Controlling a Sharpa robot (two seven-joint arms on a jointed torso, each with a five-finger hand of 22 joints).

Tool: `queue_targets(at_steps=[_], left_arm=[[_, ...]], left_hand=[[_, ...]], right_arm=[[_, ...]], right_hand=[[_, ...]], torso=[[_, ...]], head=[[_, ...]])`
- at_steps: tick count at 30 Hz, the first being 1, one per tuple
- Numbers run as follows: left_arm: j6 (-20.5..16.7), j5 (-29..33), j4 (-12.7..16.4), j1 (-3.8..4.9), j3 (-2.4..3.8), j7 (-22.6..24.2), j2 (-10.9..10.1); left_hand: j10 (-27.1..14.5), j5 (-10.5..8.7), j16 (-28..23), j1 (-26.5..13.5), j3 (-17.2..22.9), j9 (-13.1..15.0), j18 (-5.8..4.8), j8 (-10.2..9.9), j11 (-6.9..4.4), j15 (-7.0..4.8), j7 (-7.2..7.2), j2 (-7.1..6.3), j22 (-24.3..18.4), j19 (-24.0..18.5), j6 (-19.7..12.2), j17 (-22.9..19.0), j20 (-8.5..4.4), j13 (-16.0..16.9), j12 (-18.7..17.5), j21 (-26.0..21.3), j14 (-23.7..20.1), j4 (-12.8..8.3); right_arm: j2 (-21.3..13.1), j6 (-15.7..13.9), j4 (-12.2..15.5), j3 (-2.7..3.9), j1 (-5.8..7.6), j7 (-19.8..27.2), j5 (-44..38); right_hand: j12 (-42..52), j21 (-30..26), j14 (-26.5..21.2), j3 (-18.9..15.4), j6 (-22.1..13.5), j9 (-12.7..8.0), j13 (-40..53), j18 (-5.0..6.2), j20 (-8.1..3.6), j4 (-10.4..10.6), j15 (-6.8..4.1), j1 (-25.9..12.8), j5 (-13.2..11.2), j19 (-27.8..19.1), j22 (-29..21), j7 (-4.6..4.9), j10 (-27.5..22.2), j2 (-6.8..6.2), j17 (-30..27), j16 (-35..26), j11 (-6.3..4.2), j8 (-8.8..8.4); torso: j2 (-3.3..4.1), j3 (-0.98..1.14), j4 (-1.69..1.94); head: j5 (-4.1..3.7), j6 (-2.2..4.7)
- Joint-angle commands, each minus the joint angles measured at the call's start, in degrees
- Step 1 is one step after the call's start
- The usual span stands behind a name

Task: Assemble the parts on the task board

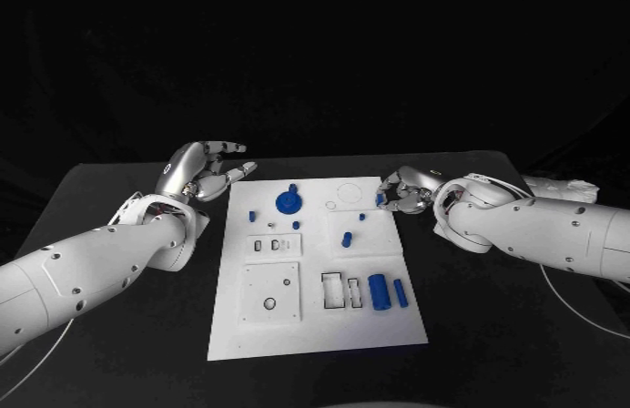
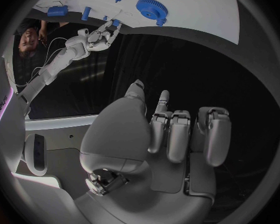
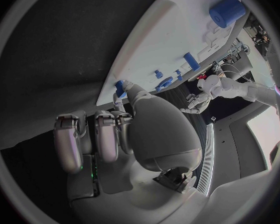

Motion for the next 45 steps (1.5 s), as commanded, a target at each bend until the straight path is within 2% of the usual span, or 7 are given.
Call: queue_targets(at_steps=[1, 10, 20, 23, 31, 37, 45], left_arm=[[-0.1, -0.2, 0.1, 0.06, 0.03, 0.1, 0.1], [-0.2, -0.2, 0.1, 0.06, 0.02, 0.2, 0.1], [-0.3, -0.2, 0.1, 0.06, 0.02, 0.2, 0.0], [-0.3, -0.2, 0.1, 0.06, 0.02, 0.2, -0.1], [-0.4, -0.2, 0.1, -0.01, -0.03, 0.2, -0.2], [-0.4, -0.2, 0.1, -0.06, -0.41, 0.1, -0.2], [-0.4, -0.2, 0.1, -0.07, -0.91, 0.0, -0.3]], left_hand=[[6.1, 0.16, 0.1, 0.2, 0.1, -0.1, -0.84, -0.4, 0.21, 0.27, 0.13, 0.6, 15.1, 6.0, 0.0, 15.1, 0.29, 15.1, 0.1, 0.1, 6.0, -0.1], [6.1, 0.16, 0.1, 0.2, 0.1, -0.1, -0.84, -0.4, 0.22, 0.27, 0.13, 0.62, 15.1, 6.0, 0.0, 15.1, 0.29, 15.1, 0.1, 0.1, 6.0, -0.1], [6.1, 0.16, 0.1, 0.4, 0.1, -0.1, -0.84, -0.4, 0.24, 0.28, 0.15, 0.75, 15.1, 6.0, -0.1, 15.1, 0.29, 15.1, 0.1, 0.1, 6.0, -0.1], [6.1, 0.16, 0.1, 0.4, 0.1, -0.1, -0.84, -0.4, 0.24, 0.28, 0.15, 0.75, 15.1, 6.0, -0.1, 15.1, 0.29, 15.1, 0.1, 0.1, 6.0, -0.1], [6.1, 0.16, 0.1, 0.4, 0.1, -0.1, -0.84, -0.4, 0.24, 0.28, 0.15, 0.75, 15.1, 6.0, -0.1, 15.1, 0.29, 15.1, 0.1, 0.1, 6.0, -0.1], [6.1, 0.16, 0.1, 0.4, 0.1, -0.1, -0.84, -0.4, 0.24, 0.28, 0.15, 0.75, 15.1, 6.0, -0.1, 15.1, 0.29, 15.1, 0.1, 0.1, 6.0, -0.1], [6.1, 0.16, 0.1, 0.4, 0.1, -0.1, -0.84, -0.4, 0.24, 0.28, 0.15, 0.75, 15.1, 6.0, -0.1, 15.1, 0.29, 15.1, 0.1, 0.1, 6.0, -0.1]], right_arm=[[0.0, 0.8, 0.1, -0.04, -0.08, -0.6, -0.6], [0.0, -1.2, 0.3, -0.04, -0.08, 0.4, 0.0], [0.0, -4.8, 0.9, -0.04, -0.09, 2.1, 3.4], [0.0, -7.0, 1.4, -0.03, -0.09, 3.0, 4.6], [0.1, -12.3, 4.9, 0.05, 0.09, 6.0, 8.6], [1.0, -12.6, 9.1, 0.15, 0.64, 6.7, 9.8], [3.3, -9.7, 12.9, 0.19, 1.05, 4.1, 8.8]], right_hand=[[0.2, 0.3, 6.0, 0.1, 0.8, -0.1, 15.0, -0.39, -0.18, 0.4, -0.16, -0.8, -0.3, 5.9, 15.1, -0.01, 5.9, 0.31, 15.1, 0.2, 0.06, 0.05], [0.2, 0.3, 6.0, 1.5, 5.2, 0.0, 15.0, -0.39, -0.23, 0.3, -0.32, 0.1, -0.1, 5.9, 15.1, -0.69, 5.9, 2.12, 15.1, 0.2, -0.26, 1.04], [0.2, 0.3, 6.0, 1.8, 6.9, 0.0, 15.0, -0.39, -0.23, -0.2, -0.24, 0.5, 0.4, 5.9, 15.1, -0.65, 5.9, 2.01, 15.1, 0.2, 0.03, 1.17], [0.2, 0.3, 6.0, 1.8, 7.1, -0.1, 15.0, -0.39, -0.2, -0.4, -0.2, 0.6, 0.6, 5.9, 15.1, -0.57, 5.9, 1.95, 15.1, 0.2, 0.13, 1.12], [0.2, 0.3, 6.0, 2.1, 8.1, -0.4, 15.0, -0.39, 0.09, -1.1, 0.2, 1.0, 2.6, 5.9, 15.1, -0.06, 5.9, 1.55, 15.1, 0.2, 0.66, 0.59], [0.2, 0.3, 6.0, 2.2, 8.2, -0.5, 15.0, -0.39, 0.17, -1.2, 0.29, 1.1, 3.1, 5.9, 15.1, 0.07, 5.9, 1.51, 15.1, 0.2, 0.78, 0.46], [0.2, 0.3, 6.0, 1.9, 8.2, -0.7, 15.0, -0.39, 0.33, -1.5, 0.47, 0.9, 2.9, 5.9, 15.1, 0.33, 5.9, 0.82, 15.1, 0.2, 1.0, 0.04]], torso=[[0.0, 0.0, -0.02], [-0.01, 0.0, 0.01], [-0.03, 0.0, 0.02], [-0.04, 0.0, -0.01], [-0.04, -0.01, 0.05], [-0.01, -0.02, 0.12], [-0.1, -0.06, 0.06]], head=[[0.03, 0.0], [0.14, 0.02], [0.3, 0.08], [0.44, 0.22], [0.99, 0.34], [1.43, 0.24], [2.42, -0.08]])
